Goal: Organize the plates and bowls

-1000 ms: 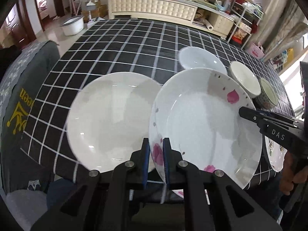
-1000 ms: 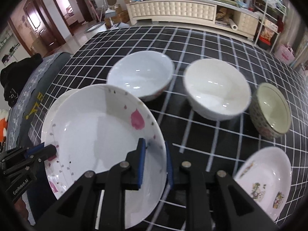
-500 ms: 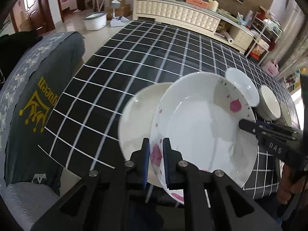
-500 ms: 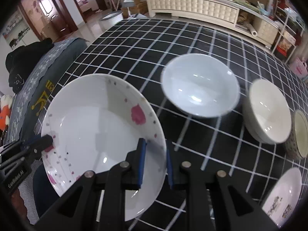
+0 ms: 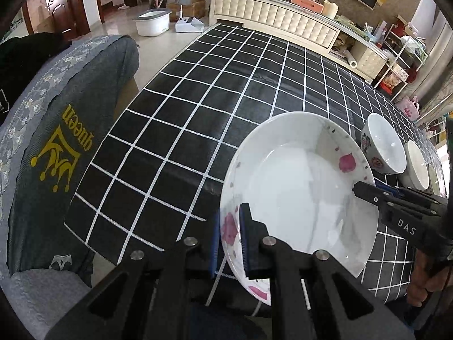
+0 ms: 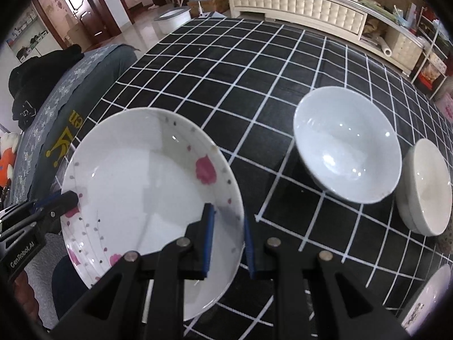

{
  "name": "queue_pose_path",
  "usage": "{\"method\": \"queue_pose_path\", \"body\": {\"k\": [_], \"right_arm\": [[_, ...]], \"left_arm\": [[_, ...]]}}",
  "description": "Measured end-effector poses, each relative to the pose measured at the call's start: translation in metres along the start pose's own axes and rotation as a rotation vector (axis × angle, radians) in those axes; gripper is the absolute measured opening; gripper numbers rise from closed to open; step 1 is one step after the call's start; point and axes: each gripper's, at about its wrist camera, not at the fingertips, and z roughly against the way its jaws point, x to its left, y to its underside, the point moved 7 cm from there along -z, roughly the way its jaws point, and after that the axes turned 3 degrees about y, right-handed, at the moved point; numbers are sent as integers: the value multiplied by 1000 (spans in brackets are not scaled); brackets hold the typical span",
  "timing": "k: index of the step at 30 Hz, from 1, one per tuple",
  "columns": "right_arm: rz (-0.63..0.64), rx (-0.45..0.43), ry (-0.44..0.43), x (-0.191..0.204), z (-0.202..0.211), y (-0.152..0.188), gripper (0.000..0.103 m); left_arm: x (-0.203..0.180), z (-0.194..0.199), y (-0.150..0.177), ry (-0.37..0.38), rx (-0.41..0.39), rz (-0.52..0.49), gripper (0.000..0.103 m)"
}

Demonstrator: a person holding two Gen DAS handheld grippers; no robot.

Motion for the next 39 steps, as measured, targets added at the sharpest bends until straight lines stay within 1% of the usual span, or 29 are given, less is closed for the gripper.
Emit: {"method": "queue_pose_path", "body": {"k": [4,8,11,18,21,25,28,32,34,35,36,37,38,39], "right_arm": [[9,-1,15,1,-2,-3,24],[5,20,19,1,-10,-1,23],[16,14,35,2,-9,-1,23],[14,8,33,3,-10,-1,23],[1,-3,24,2,-8,0,23],[-26,-72,10,-1,9,0,23],[-36,-140,19,-3,25,1,23],[-62,-194,-6,-6,45,1,23],[-83,-226,-16,-9,56,1,23],[-91,-249,-19,-11,63,2,23],[-92,-271,-15,-12,70,3,23],[-90,-291,-1,-13,78,5,25],[-89,-307,11,-14,84,6,31],[-88,-318,19,-16,89,7,37]], "left_arm": [[2,-10,-1,-4,13,-5,11],[2,-14,-1,3,20,-3,11],[5,-18,-1,5,29,6,11],[3,-18,0,-11,19,-10,11],[3,-15,-1,-6,11,-3,11],[5,4,-7,-29,-54,-15,11],[-4,19,-12,-38,-90,-64,11],[-16,34,-15,-23,-124,-87,12],[-23,43,-16,-17,-145,-93,22],[-29,48,-16,-8,-160,-101,33],[-35,55,-17,3,-180,-112,40],[-41,60,-17,11,-196,-122,41],[-45,63,-16,19,-208,-131,42],[-52,68,-15,28,-220,-145,46]]}}
